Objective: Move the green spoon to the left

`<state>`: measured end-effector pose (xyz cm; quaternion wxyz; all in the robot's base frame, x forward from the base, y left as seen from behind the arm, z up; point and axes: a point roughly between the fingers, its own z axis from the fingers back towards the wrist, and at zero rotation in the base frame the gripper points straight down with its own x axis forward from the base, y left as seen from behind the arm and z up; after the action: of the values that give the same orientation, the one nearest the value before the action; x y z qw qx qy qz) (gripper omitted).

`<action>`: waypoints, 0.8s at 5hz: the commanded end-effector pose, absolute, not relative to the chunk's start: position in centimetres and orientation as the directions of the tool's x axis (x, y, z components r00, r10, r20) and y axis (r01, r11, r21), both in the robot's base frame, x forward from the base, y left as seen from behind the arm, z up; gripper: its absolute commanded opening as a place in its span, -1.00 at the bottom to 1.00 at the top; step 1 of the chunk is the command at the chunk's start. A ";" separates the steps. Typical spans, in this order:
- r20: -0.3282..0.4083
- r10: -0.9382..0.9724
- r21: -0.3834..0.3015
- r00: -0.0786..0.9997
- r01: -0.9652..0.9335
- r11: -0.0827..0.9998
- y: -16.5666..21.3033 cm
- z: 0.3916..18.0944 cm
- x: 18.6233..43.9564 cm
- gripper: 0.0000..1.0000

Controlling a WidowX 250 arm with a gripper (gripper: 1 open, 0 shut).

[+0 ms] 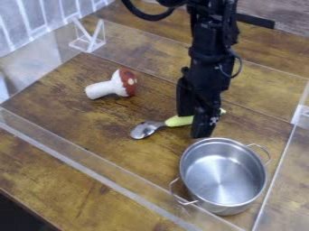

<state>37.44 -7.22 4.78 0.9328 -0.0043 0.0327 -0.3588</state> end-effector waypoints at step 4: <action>-0.005 -0.630 -0.053 0.777 0.629 0.776 -5.4 4.0 39.8 -1.00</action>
<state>39.74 -5.08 2.96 0.9451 -0.0233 0.0254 -0.3250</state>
